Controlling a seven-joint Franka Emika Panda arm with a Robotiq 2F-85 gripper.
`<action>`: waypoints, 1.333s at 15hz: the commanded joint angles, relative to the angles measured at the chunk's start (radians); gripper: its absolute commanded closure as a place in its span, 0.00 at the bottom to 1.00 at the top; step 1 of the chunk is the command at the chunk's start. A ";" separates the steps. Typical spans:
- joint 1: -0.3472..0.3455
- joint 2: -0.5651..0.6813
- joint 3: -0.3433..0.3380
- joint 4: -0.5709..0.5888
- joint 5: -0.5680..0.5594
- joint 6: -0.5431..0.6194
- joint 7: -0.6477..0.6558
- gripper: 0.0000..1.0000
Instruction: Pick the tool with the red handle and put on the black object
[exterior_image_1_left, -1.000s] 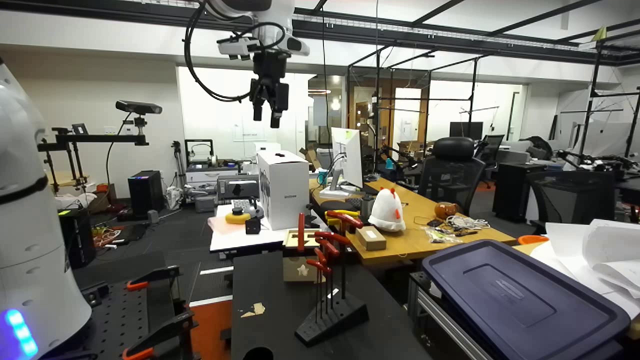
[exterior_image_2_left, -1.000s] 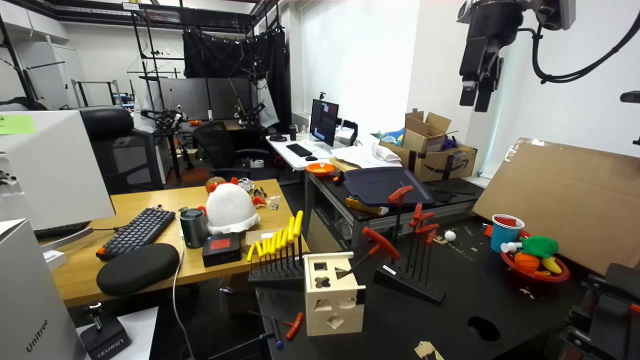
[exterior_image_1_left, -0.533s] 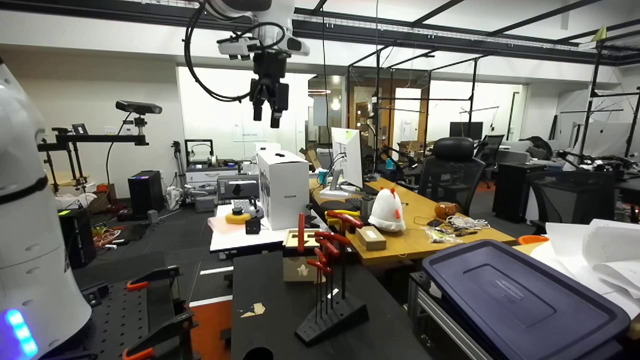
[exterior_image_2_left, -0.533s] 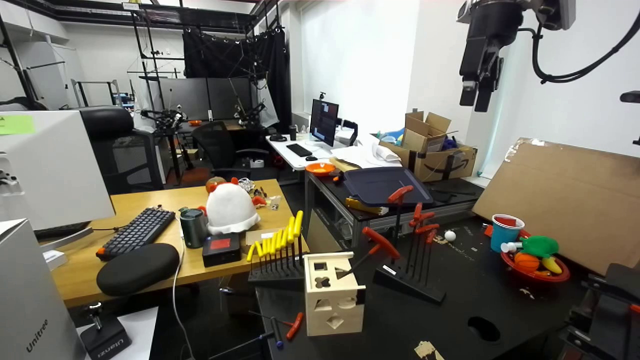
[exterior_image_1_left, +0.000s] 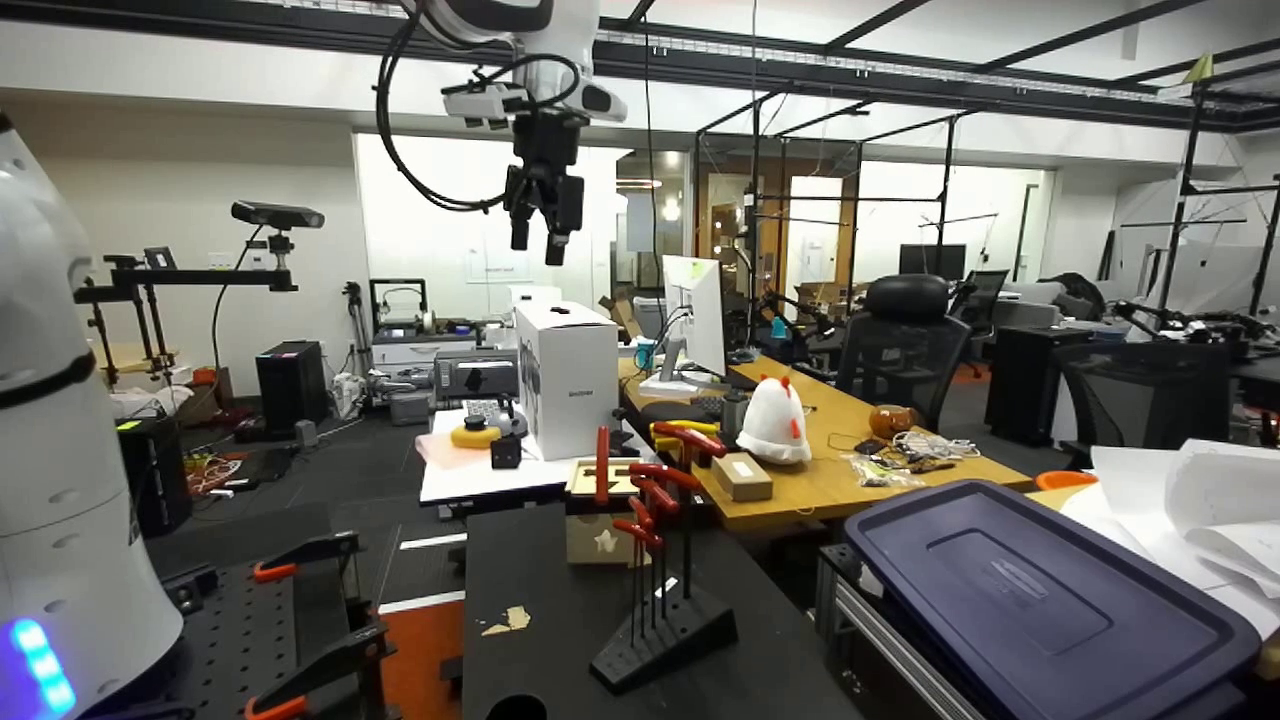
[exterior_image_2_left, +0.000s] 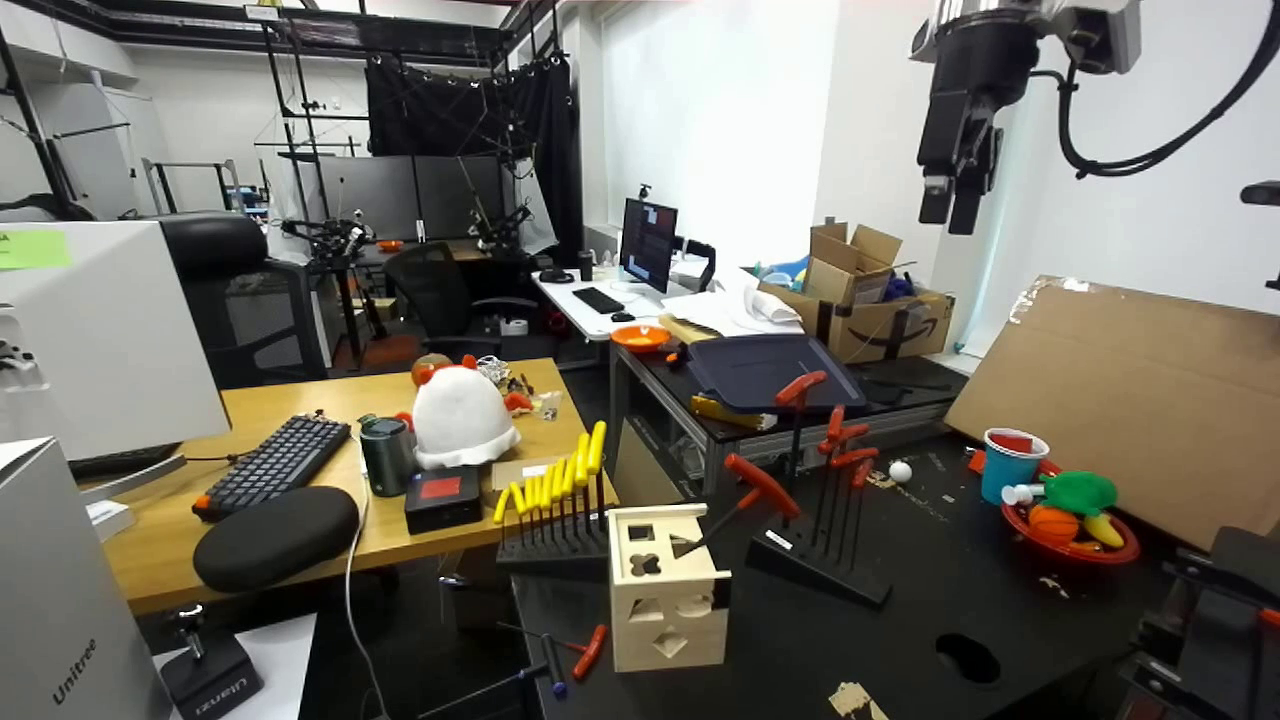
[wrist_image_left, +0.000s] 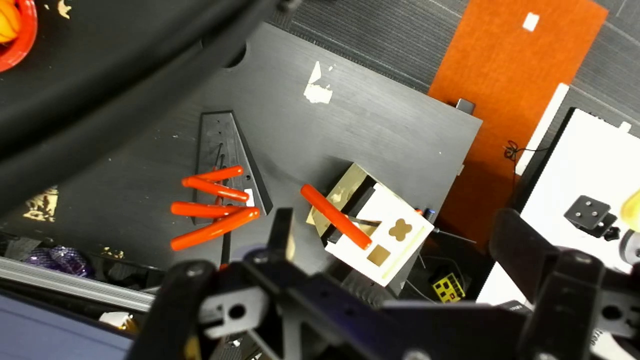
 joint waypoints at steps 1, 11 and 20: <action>-0.023 0.119 -0.032 0.071 0.018 -0.030 -0.130 0.00; -0.115 0.497 -0.016 0.275 0.164 -0.009 -0.688 0.00; -0.223 0.759 0.103 0.457 0.357 -0.040 -1.019 0.00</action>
